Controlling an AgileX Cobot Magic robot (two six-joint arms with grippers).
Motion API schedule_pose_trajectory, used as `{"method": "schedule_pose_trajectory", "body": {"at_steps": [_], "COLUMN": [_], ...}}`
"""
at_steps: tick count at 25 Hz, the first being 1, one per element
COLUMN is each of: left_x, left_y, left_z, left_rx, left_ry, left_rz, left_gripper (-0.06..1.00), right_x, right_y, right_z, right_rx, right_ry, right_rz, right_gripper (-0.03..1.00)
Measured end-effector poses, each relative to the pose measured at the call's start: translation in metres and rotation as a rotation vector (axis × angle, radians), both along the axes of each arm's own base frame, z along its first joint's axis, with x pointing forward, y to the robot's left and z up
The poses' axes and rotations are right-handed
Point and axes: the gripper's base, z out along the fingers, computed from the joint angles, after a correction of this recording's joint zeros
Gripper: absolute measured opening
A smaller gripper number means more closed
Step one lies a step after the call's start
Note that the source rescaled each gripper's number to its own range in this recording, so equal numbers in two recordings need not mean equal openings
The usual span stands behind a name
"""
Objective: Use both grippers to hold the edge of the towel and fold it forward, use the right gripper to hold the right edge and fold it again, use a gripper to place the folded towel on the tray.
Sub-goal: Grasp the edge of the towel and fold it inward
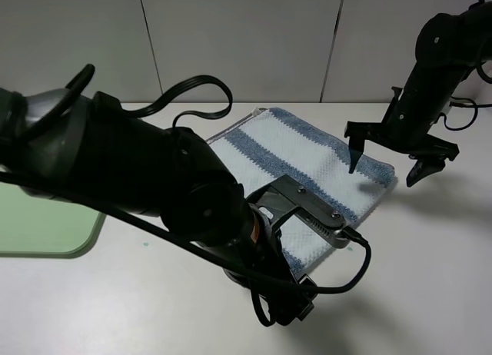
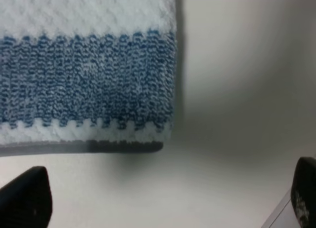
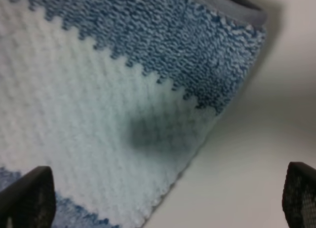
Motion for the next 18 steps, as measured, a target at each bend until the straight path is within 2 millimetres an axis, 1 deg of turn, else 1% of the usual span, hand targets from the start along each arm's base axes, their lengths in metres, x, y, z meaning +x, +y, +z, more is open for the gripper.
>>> {"method": "schedule_pose_trajectory", "body": {"at_steps": [15, 18], "left_x": [0.002, 0.003], "left_y": [-0.004, -0.006], "left_z": [0.001, -0.003], "left_rx": [-0.046, -0.049], "left_ry": [-0.024, -0.026], "left_rz": [0.002, 0.003], "left_gripper": [0.97, 0.97], "right_x": [0.004, 0.005], "right_y": [0.000, 0.001], "right_z": [-0.031, -0.035], "right_rx": [-0.010, -0.011], "right_ry": [0.046, 0.046], "right_rz": [0.001, 0.000], "right_gripper": [1.00, 1.00]}}
